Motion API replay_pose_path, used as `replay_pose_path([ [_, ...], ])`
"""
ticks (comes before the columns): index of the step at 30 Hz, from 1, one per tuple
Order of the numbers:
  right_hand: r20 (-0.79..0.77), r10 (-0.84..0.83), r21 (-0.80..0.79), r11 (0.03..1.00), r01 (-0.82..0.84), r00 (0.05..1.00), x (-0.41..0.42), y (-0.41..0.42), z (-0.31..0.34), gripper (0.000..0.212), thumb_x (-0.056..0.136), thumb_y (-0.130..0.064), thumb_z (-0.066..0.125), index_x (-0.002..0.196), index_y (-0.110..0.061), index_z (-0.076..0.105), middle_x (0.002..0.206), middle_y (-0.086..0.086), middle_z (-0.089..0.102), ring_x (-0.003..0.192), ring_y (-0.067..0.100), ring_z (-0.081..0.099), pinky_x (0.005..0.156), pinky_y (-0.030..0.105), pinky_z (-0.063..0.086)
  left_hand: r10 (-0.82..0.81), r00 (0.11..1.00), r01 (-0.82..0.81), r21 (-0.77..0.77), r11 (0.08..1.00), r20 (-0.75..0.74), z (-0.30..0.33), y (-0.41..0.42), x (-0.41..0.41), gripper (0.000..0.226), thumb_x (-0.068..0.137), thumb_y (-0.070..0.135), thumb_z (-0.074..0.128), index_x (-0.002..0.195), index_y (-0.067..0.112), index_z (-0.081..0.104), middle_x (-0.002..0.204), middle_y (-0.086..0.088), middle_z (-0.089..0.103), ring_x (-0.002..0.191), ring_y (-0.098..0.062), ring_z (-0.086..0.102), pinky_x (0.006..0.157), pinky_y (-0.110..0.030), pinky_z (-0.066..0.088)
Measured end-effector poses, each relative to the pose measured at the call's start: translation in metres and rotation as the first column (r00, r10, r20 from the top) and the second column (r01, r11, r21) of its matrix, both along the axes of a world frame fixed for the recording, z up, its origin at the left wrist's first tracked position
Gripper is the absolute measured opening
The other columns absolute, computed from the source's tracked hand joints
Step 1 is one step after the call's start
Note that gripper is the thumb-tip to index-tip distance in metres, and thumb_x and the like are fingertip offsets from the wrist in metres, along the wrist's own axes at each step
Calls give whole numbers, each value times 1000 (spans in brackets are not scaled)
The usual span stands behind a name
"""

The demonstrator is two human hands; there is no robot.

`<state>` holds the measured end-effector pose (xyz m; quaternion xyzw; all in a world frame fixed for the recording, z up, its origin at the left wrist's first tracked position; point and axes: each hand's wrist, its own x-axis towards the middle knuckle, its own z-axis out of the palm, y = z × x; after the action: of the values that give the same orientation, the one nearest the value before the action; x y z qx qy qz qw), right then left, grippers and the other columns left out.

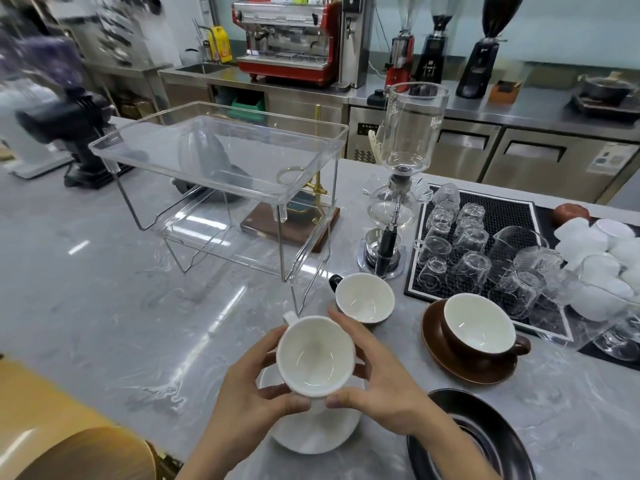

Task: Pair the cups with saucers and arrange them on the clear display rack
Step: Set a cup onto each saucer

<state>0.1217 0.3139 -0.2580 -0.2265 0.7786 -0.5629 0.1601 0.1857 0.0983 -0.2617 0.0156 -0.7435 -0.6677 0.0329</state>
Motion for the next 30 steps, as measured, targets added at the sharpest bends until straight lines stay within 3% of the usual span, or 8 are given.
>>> replay_pose_path([
  [3, -4, -11, 23, 1000, 12, 1000, 4, -2, -3, 109, 60, -24, 92, 147, -54, 33, 154, -29, 33, 143, 1, 36, 114, 40, 42, -16, 999, 13, 75, 997, 45, 3, -4, 5, 69, 67, 47, 90, 131, 41, 65, 135, 9, 68, 124, -14, 64, 83, -31, 61],
  [5, 0, -15, 32, 999, 15, 1000, 6, -5, -3, 109, 58, -25, 93, 146, -53, 36, 153, -27, 35, 142, 0, 37, 114, 38, 42, -11, 993, -8, 159, 987, 117, 1, -7, 8, 62, 75, 54, 82, 132, 38, 66, 135, 4, 69, 124, -19, 65, 86, -35, 61],
  [10, 20, -1, 28, 1000, 1, 1000, 10, -11, -7, 107, 58, -17, 92, 146, -42, 37, 153, -18, 37, 142, -3, 36, 115, 24, 39, 26, 972, -94, 285, 954, 234, -2, -8, 9, 42, 80, 48, 74, 121, 38, 73, 124, 5, 75, 113, -16, 72, 78, -32, 62],
  [14, 40, 11, 23, 1000, -12, 999, 12, -13, -11, 104, 59, -17, 91, 142, -50, 38, 152, -24, 35, 136, -12, 37, 99, 4, 40, 45, 955, -131, 285, 950, 292, -3, -8, 8, 28, 91, 36, 66, 117, 37, 75, 111, -2, 79, 98, -20, 75, 76, -32, 61],
  [19, 2, 15, 75, 997, -15, 1000, 14, -16, -11, 104, 60, -31, 91, 140, -63, 33, 146, -35, 34, 137, -14, 34, 102, 3, 36, 68, 947, -149, 242, 959, 314, -6, -7, 8, 30, 103, 21, 53, 116, 36, 75, 103, -2, 79, 87, -13, 74, 73, -30, 60],
  [24, 14, 13, 85, 996, -14, 1000, 14, -15, -11, 107, 59, -31, 90, 148, -44, 33, 151, -28, 33, 142, -9, 30, 118, 25, 33, 64, 954, -132, 218, 967, 294, -5, -6, 7, 32, 103, 18, 53, 115, 36, 76, 104, -1, 80, 89, -13, 75, 73, -29, 61],
  [30, 3, 31, 138, 990, -31, 1000, 16, -11, -4, 104, 63, -26, 89, 144, -51, 28, 150, -31, 29, 140, -17, 26, 115, 10, 27, 47, 954, -111, 204, 973, 296, -5, -4, 7, 32, 101, 16, 56, 114, 37, 76, 110, -2, 80, 100, -19, 76, 75, -28, 61],
])
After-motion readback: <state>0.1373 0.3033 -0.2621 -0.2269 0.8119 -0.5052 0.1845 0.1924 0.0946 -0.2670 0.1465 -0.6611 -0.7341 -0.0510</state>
